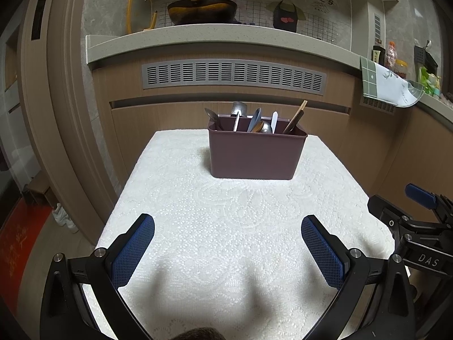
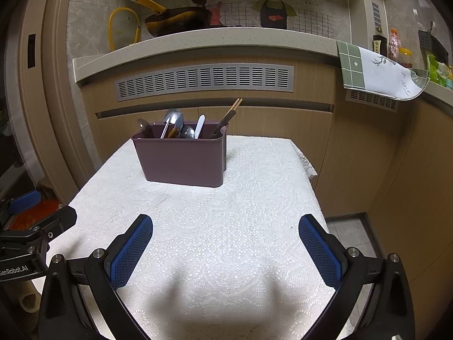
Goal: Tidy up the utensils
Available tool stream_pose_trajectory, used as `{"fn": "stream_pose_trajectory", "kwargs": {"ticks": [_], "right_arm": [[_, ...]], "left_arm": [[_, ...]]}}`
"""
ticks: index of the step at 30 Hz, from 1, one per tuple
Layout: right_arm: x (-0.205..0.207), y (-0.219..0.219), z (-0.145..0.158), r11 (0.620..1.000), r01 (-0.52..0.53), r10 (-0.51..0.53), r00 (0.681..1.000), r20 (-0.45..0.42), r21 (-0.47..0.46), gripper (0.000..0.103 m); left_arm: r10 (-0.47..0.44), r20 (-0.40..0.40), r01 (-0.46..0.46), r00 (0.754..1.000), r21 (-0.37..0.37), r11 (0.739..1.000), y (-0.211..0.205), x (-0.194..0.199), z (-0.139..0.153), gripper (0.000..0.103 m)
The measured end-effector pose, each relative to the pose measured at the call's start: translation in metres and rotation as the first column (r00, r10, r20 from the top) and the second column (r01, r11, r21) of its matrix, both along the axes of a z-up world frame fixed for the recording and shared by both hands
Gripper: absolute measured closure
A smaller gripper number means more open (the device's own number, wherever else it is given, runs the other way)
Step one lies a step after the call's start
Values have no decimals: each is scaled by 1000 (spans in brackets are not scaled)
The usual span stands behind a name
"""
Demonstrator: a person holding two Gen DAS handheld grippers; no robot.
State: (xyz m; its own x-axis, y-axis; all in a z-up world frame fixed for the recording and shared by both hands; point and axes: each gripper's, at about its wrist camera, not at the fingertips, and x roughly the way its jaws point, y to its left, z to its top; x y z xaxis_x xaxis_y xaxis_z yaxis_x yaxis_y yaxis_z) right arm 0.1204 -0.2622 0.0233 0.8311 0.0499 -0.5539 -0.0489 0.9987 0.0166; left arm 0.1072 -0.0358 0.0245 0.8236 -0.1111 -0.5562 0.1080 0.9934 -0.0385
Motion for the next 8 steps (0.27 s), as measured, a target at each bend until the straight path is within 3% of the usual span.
{"fn": "stream_pose_trajectory", "kwargs": {"ticks": [8], "right_arm": [[1,-2,-1,1000,3,-3,1000,3,9,0]], "left_arm": [[15,5,-15,1000,3,1000,4,2,-2,0]]}}
